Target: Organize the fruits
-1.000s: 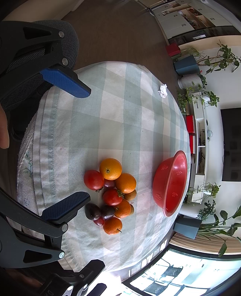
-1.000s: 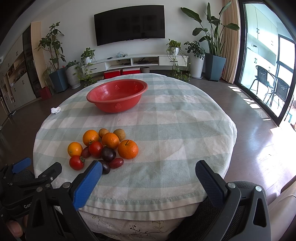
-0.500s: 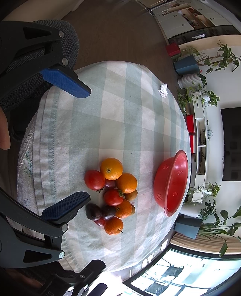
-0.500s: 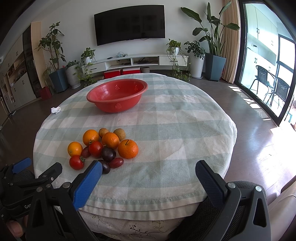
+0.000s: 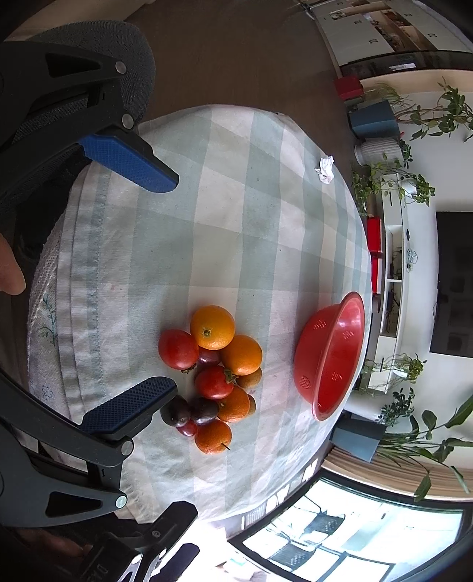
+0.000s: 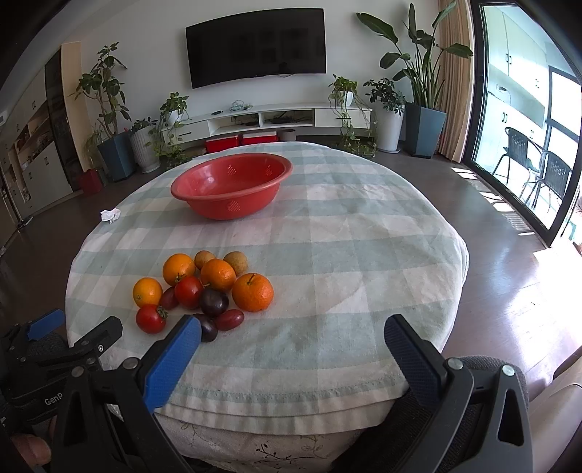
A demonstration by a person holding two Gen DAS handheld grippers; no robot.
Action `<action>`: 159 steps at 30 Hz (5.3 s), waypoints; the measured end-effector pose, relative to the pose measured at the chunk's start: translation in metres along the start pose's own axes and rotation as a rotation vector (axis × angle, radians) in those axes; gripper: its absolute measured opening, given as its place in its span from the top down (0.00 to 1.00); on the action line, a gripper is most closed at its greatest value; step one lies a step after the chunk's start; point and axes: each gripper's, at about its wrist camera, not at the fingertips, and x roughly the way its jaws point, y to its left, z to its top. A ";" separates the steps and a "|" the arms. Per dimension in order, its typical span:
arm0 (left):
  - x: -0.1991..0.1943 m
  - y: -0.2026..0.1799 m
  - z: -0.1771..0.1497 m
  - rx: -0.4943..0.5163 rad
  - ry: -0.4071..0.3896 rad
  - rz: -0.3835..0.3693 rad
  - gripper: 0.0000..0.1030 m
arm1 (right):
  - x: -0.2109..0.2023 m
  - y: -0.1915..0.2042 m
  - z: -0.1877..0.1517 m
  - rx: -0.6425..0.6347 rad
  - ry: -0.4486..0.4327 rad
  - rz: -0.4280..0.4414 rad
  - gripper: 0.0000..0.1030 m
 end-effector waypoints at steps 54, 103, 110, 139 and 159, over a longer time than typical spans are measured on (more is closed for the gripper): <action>0.082 0.003 0.067 0.322 0.351 -0.434 0.59 | 0.054 -0.004 0.004 0.015 0.144 0.186 0.17; 0.073 0.043 0.063 0.173 0.248 -0.493 0.67 | 0.106 0.005 0.028 -0.003 0.266 0.284 0.58; 0.069 0.039 0.068 0.178 0.229 -0.492 0.67 | 0.098 -0.002 0.031 0.028 0.242 0.297 0.59; 0.155 -0.042 0.254 0.369 0.126 -0.319 0.67 | 0.166 0.028 0.193 -0.152 0.123 0.297 0.59; 0.218 -0.064 0.224 0.508 0.187 -0.194 0.66 | 0.225 0.052 0.169 -0.378 0.181 0.152 0.58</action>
